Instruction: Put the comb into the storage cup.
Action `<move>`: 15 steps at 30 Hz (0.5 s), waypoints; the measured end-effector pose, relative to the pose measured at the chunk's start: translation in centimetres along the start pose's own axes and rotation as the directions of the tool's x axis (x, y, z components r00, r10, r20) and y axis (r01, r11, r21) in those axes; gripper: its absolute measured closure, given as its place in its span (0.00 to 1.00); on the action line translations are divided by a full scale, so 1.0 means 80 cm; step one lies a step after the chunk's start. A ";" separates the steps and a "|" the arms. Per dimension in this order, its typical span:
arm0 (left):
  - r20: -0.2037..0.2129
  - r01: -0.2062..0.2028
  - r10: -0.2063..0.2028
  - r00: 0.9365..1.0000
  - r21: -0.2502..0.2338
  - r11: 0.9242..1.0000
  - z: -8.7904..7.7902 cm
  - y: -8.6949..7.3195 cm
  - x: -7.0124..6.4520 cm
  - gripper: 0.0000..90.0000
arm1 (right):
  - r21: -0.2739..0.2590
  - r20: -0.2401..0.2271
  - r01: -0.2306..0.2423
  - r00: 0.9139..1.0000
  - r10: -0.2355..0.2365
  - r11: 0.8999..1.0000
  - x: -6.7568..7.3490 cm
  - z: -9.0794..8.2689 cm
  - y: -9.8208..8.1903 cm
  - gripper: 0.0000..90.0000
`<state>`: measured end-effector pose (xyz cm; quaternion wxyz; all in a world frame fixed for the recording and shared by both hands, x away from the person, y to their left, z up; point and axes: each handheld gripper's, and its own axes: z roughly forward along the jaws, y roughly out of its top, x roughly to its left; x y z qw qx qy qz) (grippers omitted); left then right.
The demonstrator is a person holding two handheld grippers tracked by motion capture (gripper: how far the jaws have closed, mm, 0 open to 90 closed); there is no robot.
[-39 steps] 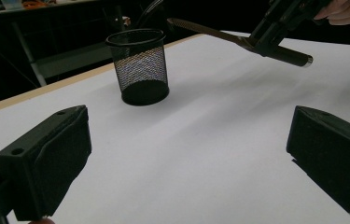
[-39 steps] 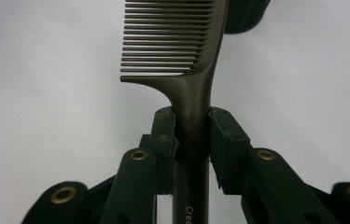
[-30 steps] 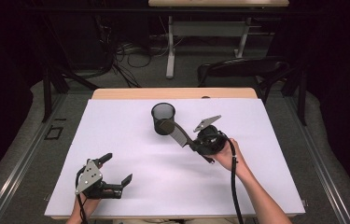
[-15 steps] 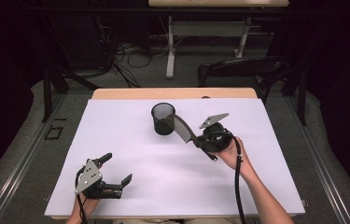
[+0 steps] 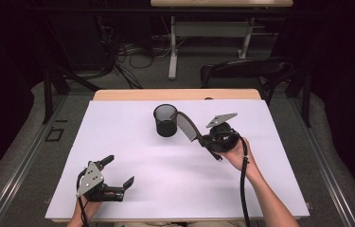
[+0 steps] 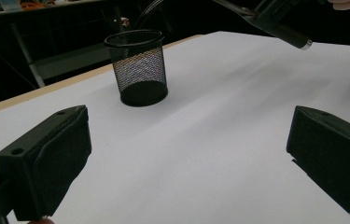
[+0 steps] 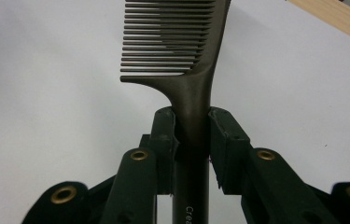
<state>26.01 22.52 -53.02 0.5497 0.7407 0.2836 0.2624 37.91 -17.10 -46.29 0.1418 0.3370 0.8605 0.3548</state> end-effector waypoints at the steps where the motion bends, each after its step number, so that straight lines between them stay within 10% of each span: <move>1: -0.001 0.003 -0.003 1.000 -0.001 1.000 0.000 0.000 0.000 0.00 | -0.001 0.001 -0.002 1.000 0.002 1.000 0.000 0.000 0.000 0.80; 15: -0.001 -0.001 0.001 1.000 -0.001 1.000 0.000 0.000 -0.001 0.00 | -0.046 0.028 -0.010 1.000 0.012 0.999 -0.006 -0.006 -0.001 0.80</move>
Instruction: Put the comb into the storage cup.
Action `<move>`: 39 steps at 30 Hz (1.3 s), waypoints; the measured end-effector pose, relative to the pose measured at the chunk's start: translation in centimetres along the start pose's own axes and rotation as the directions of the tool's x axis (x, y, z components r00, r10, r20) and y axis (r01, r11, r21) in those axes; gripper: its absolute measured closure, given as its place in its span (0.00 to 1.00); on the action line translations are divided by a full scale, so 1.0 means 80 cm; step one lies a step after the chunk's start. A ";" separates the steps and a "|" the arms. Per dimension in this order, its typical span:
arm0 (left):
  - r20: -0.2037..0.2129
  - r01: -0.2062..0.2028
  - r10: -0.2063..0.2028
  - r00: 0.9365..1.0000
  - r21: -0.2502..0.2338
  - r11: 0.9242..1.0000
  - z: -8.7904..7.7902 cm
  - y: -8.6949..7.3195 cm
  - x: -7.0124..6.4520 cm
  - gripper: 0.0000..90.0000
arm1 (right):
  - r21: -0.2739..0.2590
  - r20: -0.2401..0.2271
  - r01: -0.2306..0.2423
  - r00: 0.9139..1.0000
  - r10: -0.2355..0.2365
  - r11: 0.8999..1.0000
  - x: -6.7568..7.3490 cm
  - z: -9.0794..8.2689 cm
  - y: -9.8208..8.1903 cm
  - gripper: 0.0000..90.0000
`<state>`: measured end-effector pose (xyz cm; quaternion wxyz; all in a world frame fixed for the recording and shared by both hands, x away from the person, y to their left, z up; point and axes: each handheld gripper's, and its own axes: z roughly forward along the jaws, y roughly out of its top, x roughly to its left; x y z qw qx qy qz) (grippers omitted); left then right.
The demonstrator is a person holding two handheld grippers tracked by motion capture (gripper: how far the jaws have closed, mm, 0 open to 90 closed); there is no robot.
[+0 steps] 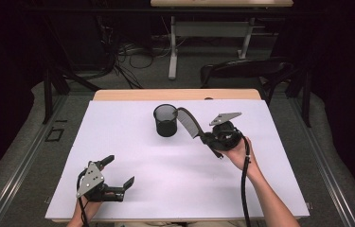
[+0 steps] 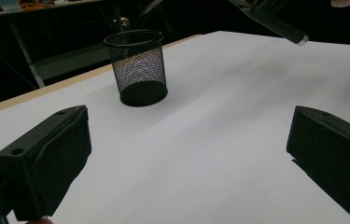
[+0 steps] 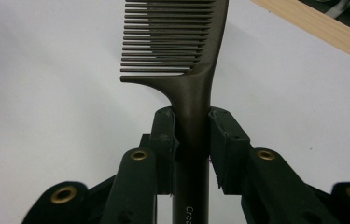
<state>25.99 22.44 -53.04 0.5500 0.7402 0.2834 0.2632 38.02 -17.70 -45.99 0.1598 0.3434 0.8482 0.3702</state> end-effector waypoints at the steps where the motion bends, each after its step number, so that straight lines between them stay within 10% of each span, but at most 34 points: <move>1: 0.000 0.001 -0.001 1.000 0.000 1.000 0.000 0.000 0.000 0.00 | -0.003 0.002 -0.005 1.000 0.005 1.000 0.000 0.000 0.000 0.80; 39: -0.008 -0.001 0.001 1.000 0.006 1.000 0.000 0.000 -0.001 0.00 | -0.102 0.051 0.000 0.999 0.005 0.995 0.002 0.005 0.007 0.80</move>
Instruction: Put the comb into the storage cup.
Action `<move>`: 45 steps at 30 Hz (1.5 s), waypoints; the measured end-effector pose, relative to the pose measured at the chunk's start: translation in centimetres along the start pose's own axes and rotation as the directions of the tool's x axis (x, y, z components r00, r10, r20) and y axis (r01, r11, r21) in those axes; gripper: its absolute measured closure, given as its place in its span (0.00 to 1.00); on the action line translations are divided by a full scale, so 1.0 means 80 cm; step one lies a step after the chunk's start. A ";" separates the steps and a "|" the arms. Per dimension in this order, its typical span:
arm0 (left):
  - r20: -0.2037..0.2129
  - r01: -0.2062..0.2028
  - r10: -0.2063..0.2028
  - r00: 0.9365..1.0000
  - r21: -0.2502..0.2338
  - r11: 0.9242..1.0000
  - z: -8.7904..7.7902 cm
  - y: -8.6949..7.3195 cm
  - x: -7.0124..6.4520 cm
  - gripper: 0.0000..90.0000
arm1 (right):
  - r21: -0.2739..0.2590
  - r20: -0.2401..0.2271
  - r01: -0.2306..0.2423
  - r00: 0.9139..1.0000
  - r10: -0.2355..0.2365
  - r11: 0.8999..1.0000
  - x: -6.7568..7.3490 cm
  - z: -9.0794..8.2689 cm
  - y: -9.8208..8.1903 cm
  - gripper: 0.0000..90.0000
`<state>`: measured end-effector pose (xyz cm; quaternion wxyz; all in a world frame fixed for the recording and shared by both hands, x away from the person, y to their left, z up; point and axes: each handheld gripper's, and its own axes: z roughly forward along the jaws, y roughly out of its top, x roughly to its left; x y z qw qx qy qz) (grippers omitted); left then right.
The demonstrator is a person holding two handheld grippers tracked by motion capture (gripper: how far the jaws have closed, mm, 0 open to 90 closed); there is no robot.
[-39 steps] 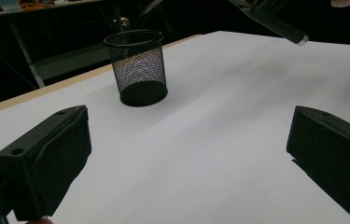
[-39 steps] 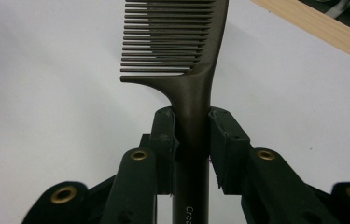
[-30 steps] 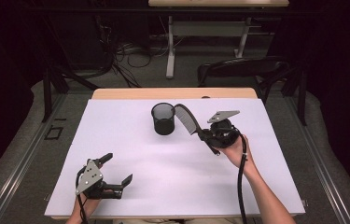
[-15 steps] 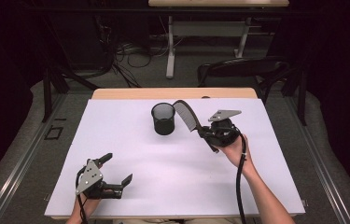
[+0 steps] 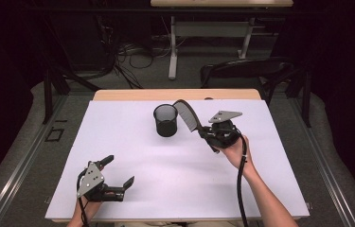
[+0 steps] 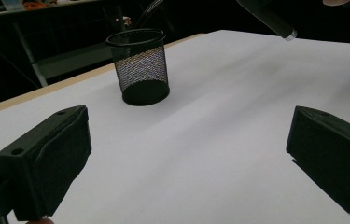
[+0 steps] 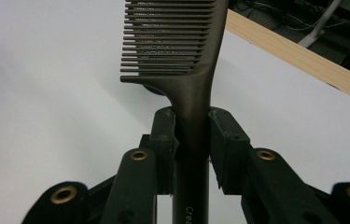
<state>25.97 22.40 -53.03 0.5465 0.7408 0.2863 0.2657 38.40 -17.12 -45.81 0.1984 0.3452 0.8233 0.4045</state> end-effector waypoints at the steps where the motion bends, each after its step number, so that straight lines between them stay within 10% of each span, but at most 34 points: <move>1: 0.000 -0.002 0.002 1.000 0.002 1.000 0.000 0.000 0.000 0.00 | -0.003 0.002 0.002 1.000 -0.002 1.000 0.000 0.001 0.000 0.80; 45: 0.000 -0.005 0.005 1.000 0.001 1.000 0.000 0.001 -0.001 0.00 | -0.158 0.039 -0.028 0.999 0.035 0.987 -0.004 0.006 0.029 0.80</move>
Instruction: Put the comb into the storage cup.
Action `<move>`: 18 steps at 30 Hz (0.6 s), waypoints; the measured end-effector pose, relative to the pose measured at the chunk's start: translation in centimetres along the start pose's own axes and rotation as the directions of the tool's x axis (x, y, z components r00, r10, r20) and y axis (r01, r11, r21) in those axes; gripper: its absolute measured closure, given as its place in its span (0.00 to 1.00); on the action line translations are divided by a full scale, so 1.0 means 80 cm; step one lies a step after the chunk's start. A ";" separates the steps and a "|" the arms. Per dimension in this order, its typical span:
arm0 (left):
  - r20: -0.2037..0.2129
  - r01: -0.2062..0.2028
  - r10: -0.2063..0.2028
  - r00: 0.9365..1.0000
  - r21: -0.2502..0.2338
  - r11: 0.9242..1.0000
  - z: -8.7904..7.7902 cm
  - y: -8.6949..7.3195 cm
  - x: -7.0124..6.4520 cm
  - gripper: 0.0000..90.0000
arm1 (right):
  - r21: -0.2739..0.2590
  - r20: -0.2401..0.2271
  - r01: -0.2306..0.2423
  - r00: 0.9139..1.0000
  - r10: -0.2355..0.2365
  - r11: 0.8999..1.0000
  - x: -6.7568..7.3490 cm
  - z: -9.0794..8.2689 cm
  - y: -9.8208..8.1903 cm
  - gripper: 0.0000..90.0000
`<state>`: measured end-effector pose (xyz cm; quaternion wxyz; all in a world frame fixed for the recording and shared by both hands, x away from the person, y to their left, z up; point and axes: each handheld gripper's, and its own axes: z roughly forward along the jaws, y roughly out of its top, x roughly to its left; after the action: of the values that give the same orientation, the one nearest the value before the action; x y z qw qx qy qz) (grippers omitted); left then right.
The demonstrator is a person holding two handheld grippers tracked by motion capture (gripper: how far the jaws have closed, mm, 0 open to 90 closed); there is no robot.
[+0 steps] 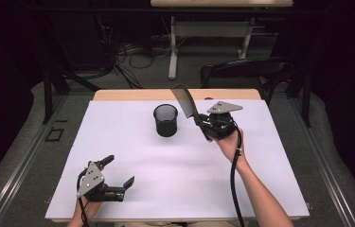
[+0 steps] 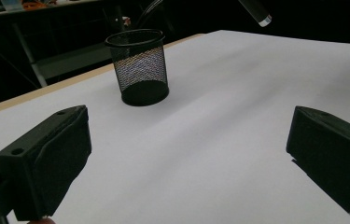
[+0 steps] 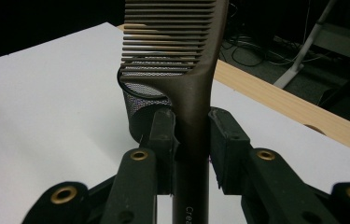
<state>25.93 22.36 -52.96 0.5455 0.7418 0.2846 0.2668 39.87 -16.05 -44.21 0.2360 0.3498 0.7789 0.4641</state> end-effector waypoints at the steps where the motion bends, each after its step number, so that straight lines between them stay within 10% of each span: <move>1: 0.001 -0.001 0.001 1.000 0.000 1.000 0.000 0.000 0.000 0.00 | -0.003 0.002 0.001 1.000 -0.001 1.000 0.000 0.000 0.001 0.80; 18: -0.002 0.002 -0.002 1.000 -0.003 1.000 0.000 0.000 0.000 0.00 | -0.035 0.001 -0.005 1.000 0.005 0.999 0.002 0.014 0.013 0.81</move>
<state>25.93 22.36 -52.94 0.5466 0.7403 0.2854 0.2677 40.86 -14.95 -43.78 0.2417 0.3477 0.7695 0.4781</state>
